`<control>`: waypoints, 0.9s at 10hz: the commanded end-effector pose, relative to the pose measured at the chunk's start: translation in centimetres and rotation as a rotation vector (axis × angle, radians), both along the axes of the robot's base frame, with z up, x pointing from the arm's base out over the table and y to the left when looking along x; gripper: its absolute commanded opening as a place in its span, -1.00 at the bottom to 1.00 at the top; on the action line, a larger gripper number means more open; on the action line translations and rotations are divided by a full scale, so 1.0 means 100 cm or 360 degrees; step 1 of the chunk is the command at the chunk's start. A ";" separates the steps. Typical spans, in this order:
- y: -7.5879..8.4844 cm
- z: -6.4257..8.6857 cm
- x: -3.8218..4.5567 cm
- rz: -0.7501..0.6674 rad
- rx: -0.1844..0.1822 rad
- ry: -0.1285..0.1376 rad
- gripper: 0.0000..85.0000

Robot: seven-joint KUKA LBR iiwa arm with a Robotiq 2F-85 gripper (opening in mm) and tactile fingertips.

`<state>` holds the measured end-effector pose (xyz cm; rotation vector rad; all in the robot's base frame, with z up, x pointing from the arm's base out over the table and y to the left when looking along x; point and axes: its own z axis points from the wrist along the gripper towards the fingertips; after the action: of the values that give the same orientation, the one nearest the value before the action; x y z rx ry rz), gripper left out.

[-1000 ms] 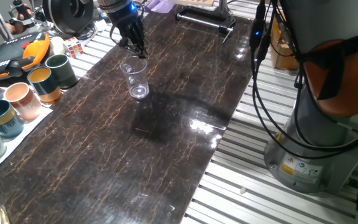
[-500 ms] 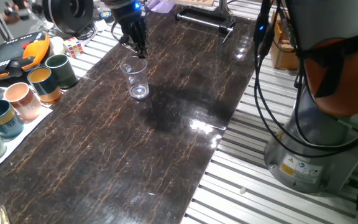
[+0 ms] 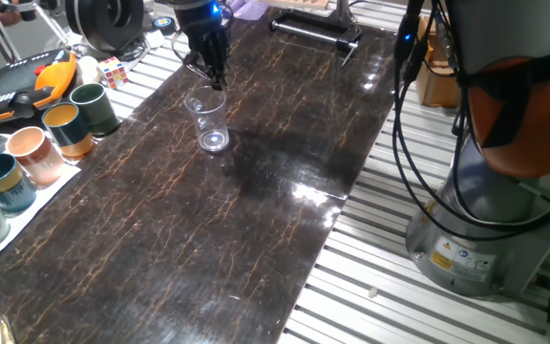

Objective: Pick up the cup

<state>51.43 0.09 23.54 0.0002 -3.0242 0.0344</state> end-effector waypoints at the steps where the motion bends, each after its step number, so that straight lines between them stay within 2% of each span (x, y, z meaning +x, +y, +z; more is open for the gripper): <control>1: 0.000 0.000 0.0000 -0.0018 -0.0027 -0.0010 -0.98; 2: 0.000 0.000 0.0000 -0.0027 -0.0067 -0.0035 -0.98; 3: 0.000 0.000 0.0000 -0.0034 -0.0068 -0.0035 -0.98; 4: -0.004 -0.002 0.0063 -0.0032 -0.0029 -0.0025 -0.92; 5: -0.007 -0.003 0.0146 -0.0051 -0.0040 -0.0033 -0.56; 6: -0.015 -0.003 0.0304 -0.0057 -0.0097 -0.0068 -0.16; 7: -0.022 -0.004 0.0418 -0.0084 -0.0097 -0.0062 0.24; 8: -0.027 -0.009 0.0500 -0.0126 -0.0115 -0.0087 0.66; 9: -0.032 -0.018 0.0571 -0.0126 -0.0129 -0.0166 1.00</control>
<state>57.29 -3.26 21.61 -0.1269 -3.1139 0.1470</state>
